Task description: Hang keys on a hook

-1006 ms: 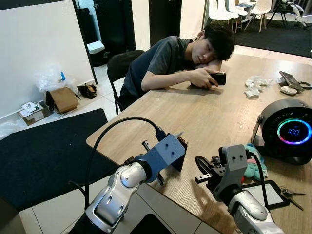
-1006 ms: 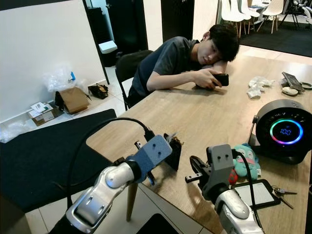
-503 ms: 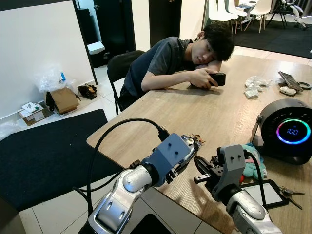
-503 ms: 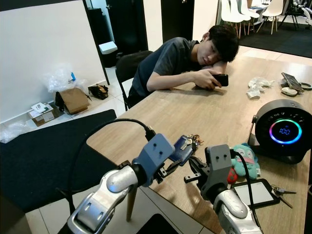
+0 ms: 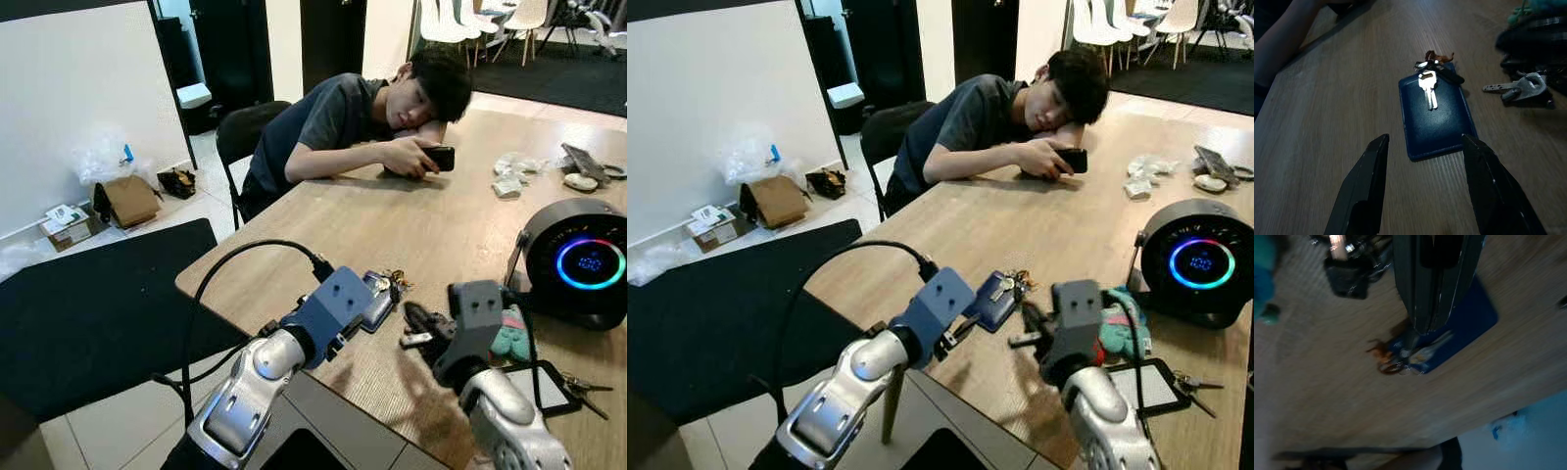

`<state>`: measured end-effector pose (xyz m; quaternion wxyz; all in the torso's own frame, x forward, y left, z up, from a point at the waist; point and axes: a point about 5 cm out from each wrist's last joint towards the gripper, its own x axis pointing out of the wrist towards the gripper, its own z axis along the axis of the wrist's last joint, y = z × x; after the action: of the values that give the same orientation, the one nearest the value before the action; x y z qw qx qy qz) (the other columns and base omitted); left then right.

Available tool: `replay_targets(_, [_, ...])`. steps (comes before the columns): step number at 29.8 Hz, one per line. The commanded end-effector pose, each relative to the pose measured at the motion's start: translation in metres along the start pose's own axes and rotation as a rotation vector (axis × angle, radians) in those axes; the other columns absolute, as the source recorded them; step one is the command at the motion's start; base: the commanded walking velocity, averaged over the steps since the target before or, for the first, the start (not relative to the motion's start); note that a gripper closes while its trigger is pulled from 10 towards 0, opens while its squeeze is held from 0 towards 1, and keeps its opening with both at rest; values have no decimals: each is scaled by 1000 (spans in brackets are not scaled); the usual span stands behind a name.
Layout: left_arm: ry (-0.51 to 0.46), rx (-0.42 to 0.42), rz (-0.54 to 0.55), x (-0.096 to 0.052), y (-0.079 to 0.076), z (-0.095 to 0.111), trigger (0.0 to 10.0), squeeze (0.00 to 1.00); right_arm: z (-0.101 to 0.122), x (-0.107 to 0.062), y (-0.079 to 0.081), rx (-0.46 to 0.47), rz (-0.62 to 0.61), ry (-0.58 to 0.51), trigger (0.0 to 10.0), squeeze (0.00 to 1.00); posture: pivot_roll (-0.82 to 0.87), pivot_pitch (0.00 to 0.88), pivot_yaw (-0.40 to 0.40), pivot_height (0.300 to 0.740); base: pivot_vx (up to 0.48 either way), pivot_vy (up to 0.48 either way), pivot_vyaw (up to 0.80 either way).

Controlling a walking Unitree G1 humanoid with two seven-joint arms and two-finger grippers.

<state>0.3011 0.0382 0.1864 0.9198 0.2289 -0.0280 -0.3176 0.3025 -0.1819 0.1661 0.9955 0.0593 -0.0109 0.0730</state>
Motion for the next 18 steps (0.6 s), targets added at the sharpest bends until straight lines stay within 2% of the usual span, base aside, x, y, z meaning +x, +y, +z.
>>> replay_targets(1, [40, 5, 34, -4, 8, -10, 10000, 0, -6, 5, -5, 80, -46, 18, 10000, 0, 0, 153, 100, 740, 0, 0, 0])
replay_targets(2, [40, 5, 34, -4, 8, -10, 10000, 0, -6, 5, -5, 80, -46, 18, 10000, 0, 0, 153, 100, 740, 0, 0, 0])
replay_targets(5, [63, 3, 82, -8, 19, -15, 10000, 0, -9, 20, -1, 229, -54, 28, 10000, 0, 35, 155, 88, 740, 0, 0, 0])
replay_targets(6, [71, 7, 96, -10, 23, -17, 10000, 0, -9, 24, 3, 273, -43, 33, 10000, 439, 39, 155, 86, 740, 0, 0, 0])
replay_targets(7, [78, 10, 107, -12, 25, -18, 10000, 0, -10, 27, 6, 314, -27, 39, 10000, 1000, 50, 155, 78, 740, 0, 0, 0])
replay_targets(14, [87, 7, 132, -16, 28, -20, 10000, 0, -12, 30, 17, 436, 31, 67, 10000, 1000, 62, 158, 61, 740, 0, 0, 0])
replay_targets(15, [88, 5, 134, -16, 27, -20, 10000, 0, -14, 27, 23, 522, 66, 83, 10000, 0, 60, 158, 58, 740, 0, 0, 0])
replay_targets(17, [88, 4, 135, -17, 27, -20, 10000, 0, -15, 27, 25, 556, 84, 89, 10000, 0, 60, 158, 58, 740, 0, 0, 0])
replay_targets(18, [88, 3, 134, -17, 26, -20, 10000, 0, -15, 24, 26, 563, 74, 86, 10000, 1000, 56, 158, 55, 740, 0, 0, 0])
